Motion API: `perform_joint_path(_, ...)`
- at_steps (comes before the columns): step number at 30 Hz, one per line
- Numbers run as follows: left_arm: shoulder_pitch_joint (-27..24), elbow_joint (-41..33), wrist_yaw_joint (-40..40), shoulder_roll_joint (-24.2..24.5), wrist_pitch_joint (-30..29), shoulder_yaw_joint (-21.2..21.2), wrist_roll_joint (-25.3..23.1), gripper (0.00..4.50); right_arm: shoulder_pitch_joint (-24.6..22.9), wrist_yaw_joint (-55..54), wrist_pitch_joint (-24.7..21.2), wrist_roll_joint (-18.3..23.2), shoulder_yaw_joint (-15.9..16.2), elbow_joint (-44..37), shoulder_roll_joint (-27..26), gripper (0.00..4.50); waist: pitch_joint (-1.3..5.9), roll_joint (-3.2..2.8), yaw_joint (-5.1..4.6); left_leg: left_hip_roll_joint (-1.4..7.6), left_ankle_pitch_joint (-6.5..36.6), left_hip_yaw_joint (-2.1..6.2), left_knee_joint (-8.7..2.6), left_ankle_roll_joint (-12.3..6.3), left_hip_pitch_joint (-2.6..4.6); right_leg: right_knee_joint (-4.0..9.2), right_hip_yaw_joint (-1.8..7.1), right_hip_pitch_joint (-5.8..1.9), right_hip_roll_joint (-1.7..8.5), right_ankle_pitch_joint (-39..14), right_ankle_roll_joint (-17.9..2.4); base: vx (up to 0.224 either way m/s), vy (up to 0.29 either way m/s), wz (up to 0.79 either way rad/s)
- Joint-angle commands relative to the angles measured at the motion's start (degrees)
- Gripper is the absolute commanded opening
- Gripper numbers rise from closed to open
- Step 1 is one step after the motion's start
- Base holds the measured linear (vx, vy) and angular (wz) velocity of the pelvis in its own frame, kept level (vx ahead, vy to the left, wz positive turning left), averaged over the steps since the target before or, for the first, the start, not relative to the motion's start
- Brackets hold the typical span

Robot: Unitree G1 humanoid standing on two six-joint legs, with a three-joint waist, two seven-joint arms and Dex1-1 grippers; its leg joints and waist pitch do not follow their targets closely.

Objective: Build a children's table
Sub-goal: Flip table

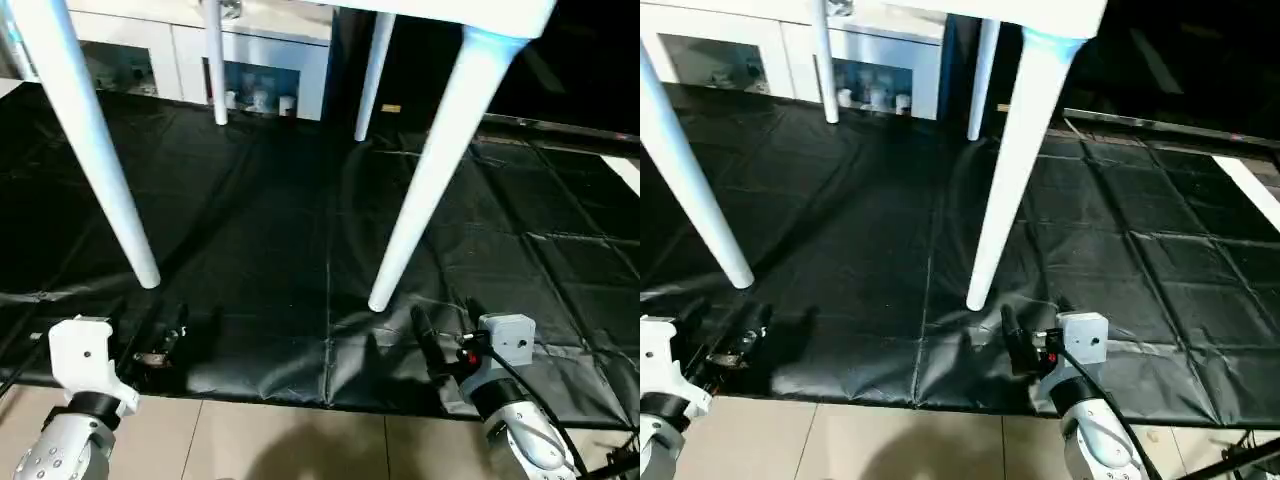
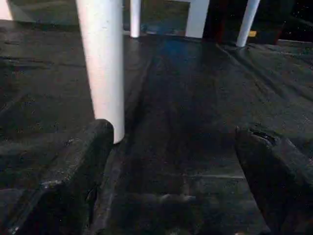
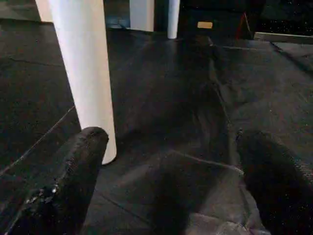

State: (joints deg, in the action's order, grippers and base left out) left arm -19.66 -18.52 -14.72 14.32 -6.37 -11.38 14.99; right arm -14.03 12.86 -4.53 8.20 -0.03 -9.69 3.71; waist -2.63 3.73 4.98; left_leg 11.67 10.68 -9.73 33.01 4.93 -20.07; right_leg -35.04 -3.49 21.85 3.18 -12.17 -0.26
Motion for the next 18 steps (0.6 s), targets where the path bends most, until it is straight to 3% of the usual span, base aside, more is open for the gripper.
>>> perform_joint_path(1, 0.16, -1.1, -0.06, 0.07, 0.0, 0.39, -0.25, 4.43, -0.31, -0.26, -0.58, -0.37, -0.26, -1.23, 0.49, 4.5, 1.72, -1.56, -0.02, 1.7, 23.55, 1.04, -4.68, 1.4, 0.26, 5.63, 3.24, -0.89, 3.74, -19.33, -1.91, 0.0, 0.0, 0.0)
perform_joint_path(8, 0.16, -1.1, -0.06, 0.07, 0.0, 0.39, -0.25, 4.43, -0.31, -0.26, -0.58, -0.37, -0.26, -1.23, 0.49, 4.5, 1.89, -1.63, 0.11, 1.75, 22.12, 0.95, -4.62, 1.24, 0.27, 5.21, 3.24, -1.12, 3.67, -15.66, -2.92, 0.0, 0.0, 0.0)
perform_joint_path(18, 0.16, -1.1, -0.06, 0.07, 0.0, 0.39, -0.25, 4.43, -0.31, -0.26, -0.58, -0.37, -0.26, -1.23, 0.49, 4.5, 1.95, -1.62, 0.19, 1.75, 21.98, 0.94, -4.55, 1.17, 0.32, 5.14, 3.23, -1.22, 3.73, -15.85, -3.03, 0.0, 0.0, 0.0)
